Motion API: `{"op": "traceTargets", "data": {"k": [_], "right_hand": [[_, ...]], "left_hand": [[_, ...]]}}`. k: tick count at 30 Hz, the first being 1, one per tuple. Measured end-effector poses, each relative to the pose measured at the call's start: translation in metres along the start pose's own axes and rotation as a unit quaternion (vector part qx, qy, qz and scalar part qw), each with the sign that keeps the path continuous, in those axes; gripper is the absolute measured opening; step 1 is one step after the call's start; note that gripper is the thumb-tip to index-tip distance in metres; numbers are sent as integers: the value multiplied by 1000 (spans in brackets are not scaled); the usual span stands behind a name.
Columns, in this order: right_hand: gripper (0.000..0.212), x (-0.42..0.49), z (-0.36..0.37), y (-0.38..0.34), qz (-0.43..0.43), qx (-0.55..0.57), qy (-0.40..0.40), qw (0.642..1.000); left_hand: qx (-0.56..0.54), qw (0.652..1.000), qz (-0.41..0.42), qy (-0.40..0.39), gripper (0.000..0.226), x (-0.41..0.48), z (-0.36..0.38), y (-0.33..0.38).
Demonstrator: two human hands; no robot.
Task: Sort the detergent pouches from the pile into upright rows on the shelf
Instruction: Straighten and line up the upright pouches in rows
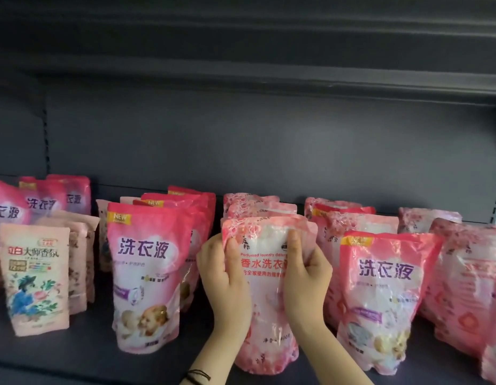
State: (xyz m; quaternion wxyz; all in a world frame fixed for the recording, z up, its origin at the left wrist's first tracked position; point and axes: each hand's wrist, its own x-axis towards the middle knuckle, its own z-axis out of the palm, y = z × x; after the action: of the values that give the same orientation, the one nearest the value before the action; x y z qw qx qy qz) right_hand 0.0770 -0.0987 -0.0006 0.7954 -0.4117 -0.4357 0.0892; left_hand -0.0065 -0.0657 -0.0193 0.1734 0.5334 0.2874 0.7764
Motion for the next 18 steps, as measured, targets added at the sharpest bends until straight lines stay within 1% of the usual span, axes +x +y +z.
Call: {"op": "traceTargets", "data": {"k": [3, 6, 8, 10, 12, 14, 18], "right_hand": [[38, -1, -5, 1, 3, -3, -22, 1000], [31, -9, -15, 4, 22, -23, -42, 999], [24, -19, -24, 10, 34, -33, -39, 998], [21, -31, -31, 16, 60, -37, -28, 997], [22, -40, -33, 20, 92, -38, -32, 995], [28, -45, -32, 21, 109, -46, -38, 992], [35, -47, -25, 17, 119, -42, -13, 992]], "left_hand": [[-12, 1000, -20, -13, 33, -4, -3, -2], [-61, 994, -82, -29, 30, -14, -11, -3], [-89, 987, -124, -40, 24, -22, -19, -4], [-115, 976, -170, -74, 25, -27, -26, -3], [-137, 963, -208, -106, 27, -30, -31, -3], [-152, 953, -232, -119, 27, -30, -33, -5], [-164, 946, -256, -116, 28, -27, -32, -5]]}}
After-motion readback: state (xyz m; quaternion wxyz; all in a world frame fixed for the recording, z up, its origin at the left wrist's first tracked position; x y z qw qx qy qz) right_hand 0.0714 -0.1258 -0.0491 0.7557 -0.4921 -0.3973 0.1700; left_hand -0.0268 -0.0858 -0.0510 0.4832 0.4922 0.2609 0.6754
